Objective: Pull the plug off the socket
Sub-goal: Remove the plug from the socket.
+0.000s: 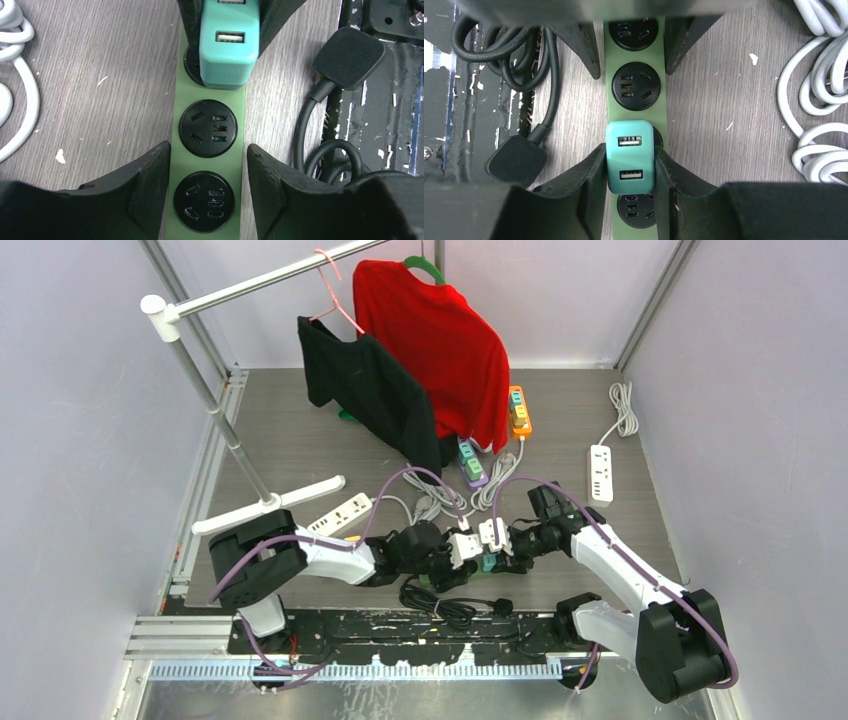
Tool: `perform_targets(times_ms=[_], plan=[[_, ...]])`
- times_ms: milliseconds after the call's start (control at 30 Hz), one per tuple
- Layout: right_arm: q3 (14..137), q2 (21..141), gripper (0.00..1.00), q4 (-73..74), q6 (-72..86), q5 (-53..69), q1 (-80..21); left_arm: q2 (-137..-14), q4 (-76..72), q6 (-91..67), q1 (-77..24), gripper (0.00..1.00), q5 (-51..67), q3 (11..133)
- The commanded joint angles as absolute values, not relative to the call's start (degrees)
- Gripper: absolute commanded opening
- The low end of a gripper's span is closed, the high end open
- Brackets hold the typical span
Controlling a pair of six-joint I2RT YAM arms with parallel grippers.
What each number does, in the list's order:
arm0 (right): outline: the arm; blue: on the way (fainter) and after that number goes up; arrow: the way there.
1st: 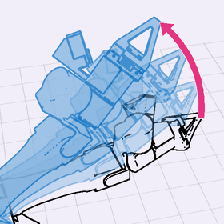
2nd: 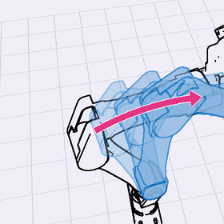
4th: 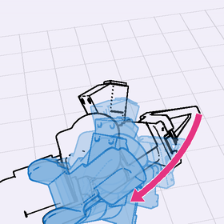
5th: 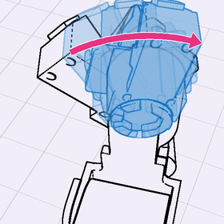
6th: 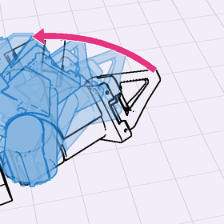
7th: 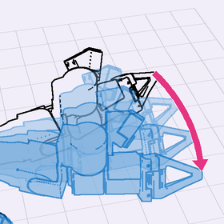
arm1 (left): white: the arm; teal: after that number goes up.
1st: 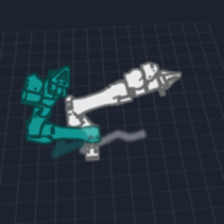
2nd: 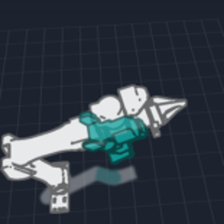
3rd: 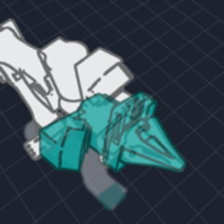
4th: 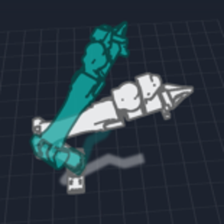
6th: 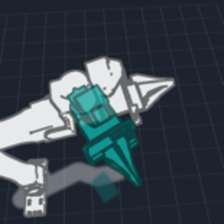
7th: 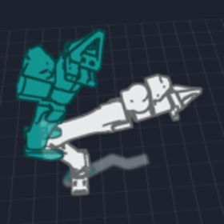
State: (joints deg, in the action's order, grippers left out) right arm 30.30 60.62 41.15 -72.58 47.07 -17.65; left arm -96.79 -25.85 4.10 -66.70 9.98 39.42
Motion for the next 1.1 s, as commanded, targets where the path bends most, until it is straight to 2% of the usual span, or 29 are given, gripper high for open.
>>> perform_targets(times_ms=[0, 100, 200, 300, 467, 633, 700, 800, 833, 1067], plan=[[31.98, 59.5, 0.36, 41.26, -74.61, 49.28, -17.98, -97.92, -28.44, 2.65, -65.62, 0.57, 13.85, 41.45], [32.07, 59.35, 0.29, 41.39, -74.66, 49.39, -17.97, -98.31, -28.5, 2.25, -65.4, 0.57, 14.25, 41.36], [32.2, 59.33, 0.25, 41.46, -75.08, 49.42, -18.02, -98.87, -28.56, 1.99, -65.35, 0.63, 14.49, 41.52], [32.55, 59.34, 0.23, 41.97, -75.79, 49.73, -18.01, -99.52, -28.56, 1.72, -65.3, 0.65, 14.67, 41.95], [32.87, 59.41, 0.2, 42.4, -76.12, 49.95, -18.02, -100.17, -28.65, 1.16, -65.32, 0.61, 14.44, 42.94], [33.11, 59.29, 0.19, 42.71, -75.38, 50.89, -18.01, -100.98, -28.31, 0.78, -65.31, 0.49, 14.58, 43.79], [33.53, 59.22, 0.19, 43.04, -74.95, 51.56, -17.99, -101.16, -28.14, 0.62, -65.31, 0.36, 14.51, 43.85], [34.18, 59.24, 0.18, 43.21, -74.03, 52.26, -18.01, -101.33, -27.38, 0.69, -65.35, 0.04, 13.56, 43.77], [34.38, 59.24, 0.16, 43.08, -73.46, 52.54, -17.95, -101.27, -27.3, 0.71, -65.31, 0.0, 13.09, 43.71], [35.38, 59.15, 0.13, 35.0, -61.4, 55.06, -18.31, -102.38, -26.13, 1.3, -65.37, 0.0, 11.6, 43.84]])
